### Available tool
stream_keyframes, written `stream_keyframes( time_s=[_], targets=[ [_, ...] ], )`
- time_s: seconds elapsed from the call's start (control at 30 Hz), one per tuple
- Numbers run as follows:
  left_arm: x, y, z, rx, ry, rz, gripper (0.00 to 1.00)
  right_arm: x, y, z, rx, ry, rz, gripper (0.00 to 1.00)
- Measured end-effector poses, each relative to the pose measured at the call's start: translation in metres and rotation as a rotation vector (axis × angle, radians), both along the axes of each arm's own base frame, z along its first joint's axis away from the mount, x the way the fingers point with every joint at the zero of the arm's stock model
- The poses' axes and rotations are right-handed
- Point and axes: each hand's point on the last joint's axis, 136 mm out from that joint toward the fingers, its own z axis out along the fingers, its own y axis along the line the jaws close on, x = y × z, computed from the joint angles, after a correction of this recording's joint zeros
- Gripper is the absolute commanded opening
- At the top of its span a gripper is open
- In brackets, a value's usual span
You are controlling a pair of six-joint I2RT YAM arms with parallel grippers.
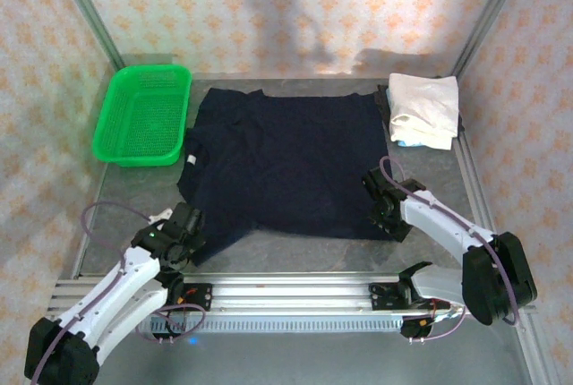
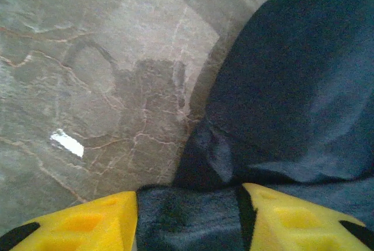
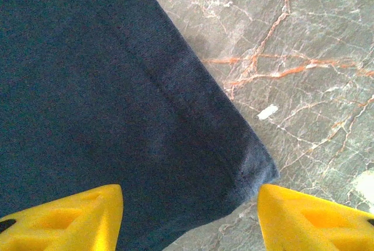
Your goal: Fold and stack the t-shirts
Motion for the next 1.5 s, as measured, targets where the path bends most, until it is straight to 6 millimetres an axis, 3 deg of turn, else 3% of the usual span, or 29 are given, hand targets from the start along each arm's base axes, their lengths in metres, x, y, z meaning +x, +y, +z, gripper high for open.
stream_keyframes(
  time_s=[0.27,0.8,0.97,1.17,1.27,1.43,1.5],
  targets=[
    [-0.005,0.007,-0.005,0.033,0.018,0.028,0.16,-0.003,0.0,-0.001,0.002,0.01,-0.02,0.64],
    [0.014,-0.006,0.02,-0.028,-0.059,-0.001,0.19,-0.022,0.004,-0.003,0.08,0.021,-0.097,0.65],
    [0.013,-0.01,0.02,-0.042,-0.053,-0.018,0.17,-0.021,0.005,-0.003,0.088,0.006,-0.111,0.58],
    [0.023,-0.013,0.039,-0.057,-0.111,-0.034,0.15,-0.031,0.009,-0.028,0.128,0.035,-0.159,0.58],
    [0.028,-0.015,0.05,-0.065,-0.143,-0.043,0.15,-0.031,0.008,-0.03,0.127,0.027,-0.187,0.48],
    [0.031,-0.016,0.056,-0.062,-0.155,-0.06,0.15,-0.034,0.002,-0.029,0.114,0.009,-0.22,0.18],
    [0.031,-0.016,0.06,-0.059,-0.158,-0.068,0.15,-0.026,0.004,-0.027,0.122,-0.026,-0.215,0.11]
  ],
)
